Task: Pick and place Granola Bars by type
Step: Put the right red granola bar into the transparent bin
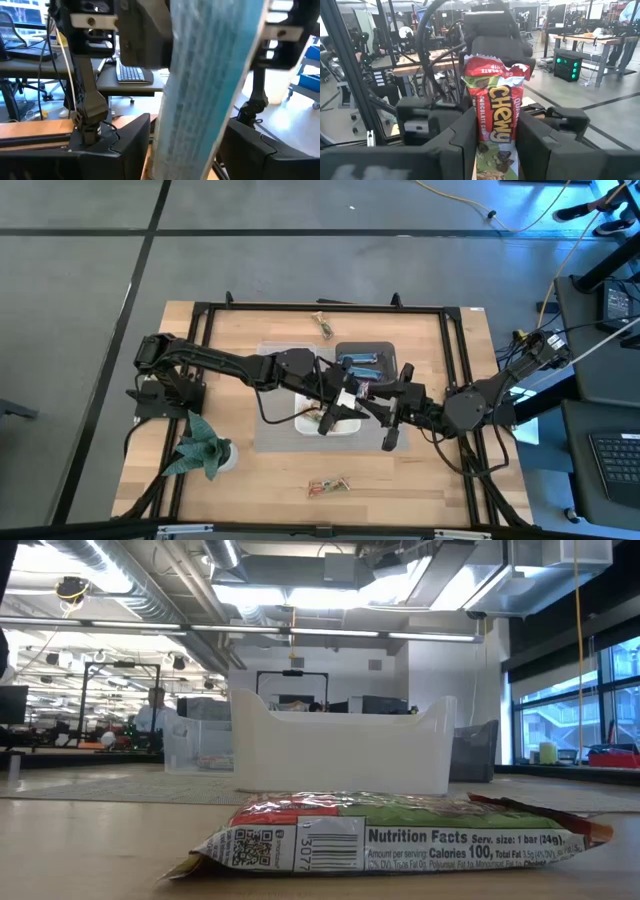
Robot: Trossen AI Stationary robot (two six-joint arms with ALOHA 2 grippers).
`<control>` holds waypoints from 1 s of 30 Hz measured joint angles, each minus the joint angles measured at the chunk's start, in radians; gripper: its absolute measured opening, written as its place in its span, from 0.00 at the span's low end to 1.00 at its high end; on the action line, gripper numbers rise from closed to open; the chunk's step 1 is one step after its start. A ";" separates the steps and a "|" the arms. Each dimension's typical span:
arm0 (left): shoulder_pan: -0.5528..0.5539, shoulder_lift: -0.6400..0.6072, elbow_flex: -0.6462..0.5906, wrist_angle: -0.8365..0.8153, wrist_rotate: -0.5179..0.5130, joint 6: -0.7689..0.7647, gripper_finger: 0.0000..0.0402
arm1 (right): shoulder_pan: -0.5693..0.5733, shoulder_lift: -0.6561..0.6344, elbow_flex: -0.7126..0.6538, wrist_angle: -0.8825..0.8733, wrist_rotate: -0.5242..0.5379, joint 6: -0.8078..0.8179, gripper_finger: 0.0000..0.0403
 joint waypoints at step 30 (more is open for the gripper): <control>0.030 -0.024 -0.001 -0.057 0.071 -0.075 0.30 | 0.023 -0.003 0.001 -0.068 0.006 0.040 0.30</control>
